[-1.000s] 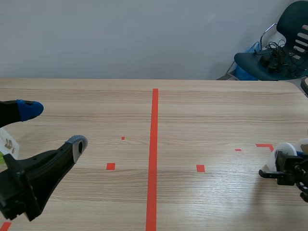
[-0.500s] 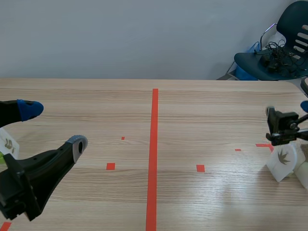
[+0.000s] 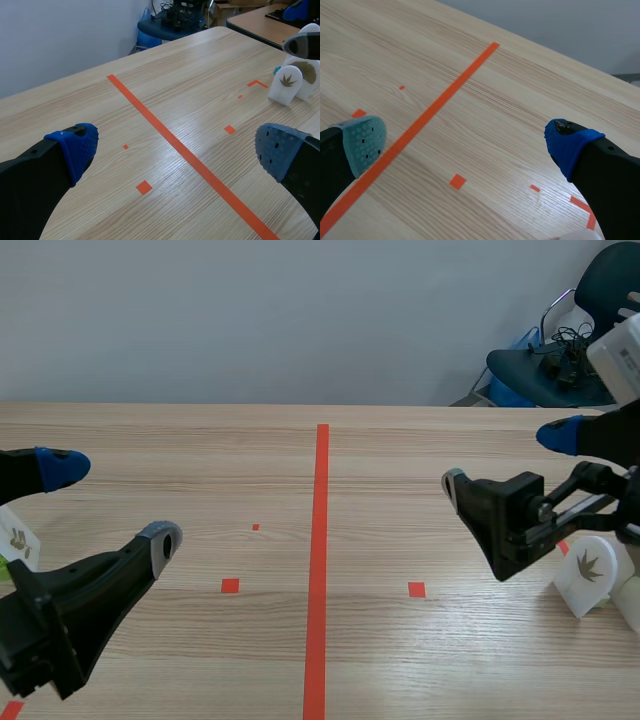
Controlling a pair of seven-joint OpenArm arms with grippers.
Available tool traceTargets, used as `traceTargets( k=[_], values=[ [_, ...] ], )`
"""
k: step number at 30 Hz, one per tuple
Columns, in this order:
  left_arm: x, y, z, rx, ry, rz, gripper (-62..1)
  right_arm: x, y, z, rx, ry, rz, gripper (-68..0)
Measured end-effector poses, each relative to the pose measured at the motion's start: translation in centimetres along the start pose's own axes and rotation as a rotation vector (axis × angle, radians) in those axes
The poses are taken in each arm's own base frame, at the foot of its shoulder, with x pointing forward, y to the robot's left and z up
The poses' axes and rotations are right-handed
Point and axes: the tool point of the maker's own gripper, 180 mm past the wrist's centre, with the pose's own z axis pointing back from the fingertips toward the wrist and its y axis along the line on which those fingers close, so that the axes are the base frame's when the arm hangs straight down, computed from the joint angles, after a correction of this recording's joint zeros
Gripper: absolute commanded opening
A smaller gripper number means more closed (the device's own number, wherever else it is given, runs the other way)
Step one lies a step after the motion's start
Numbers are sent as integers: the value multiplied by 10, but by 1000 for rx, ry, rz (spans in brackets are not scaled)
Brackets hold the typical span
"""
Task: Do the leaf sorting experiment
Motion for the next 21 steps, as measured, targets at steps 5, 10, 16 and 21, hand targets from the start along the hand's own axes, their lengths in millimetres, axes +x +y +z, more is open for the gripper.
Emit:
traceTargets(
  k=[5, 10, 16, 21],
  values=[
    [0, 0, 0, 0, 0, 0, 14, 14, 29, 16, 54, -44, -14, 4],
    [0, 0, 0, 0, 1, 0, 14, 3, 27, 17, 44, -11, -28, 4],
    [0, 0, 0, 0, 0, 0, 14, 2, 25, 17, 41, -15, -29, 4],
    [0, 0, 0, 0, 0, 0, 14, 2, 25, 17, 41, -15, -29, 4]
  ],
)
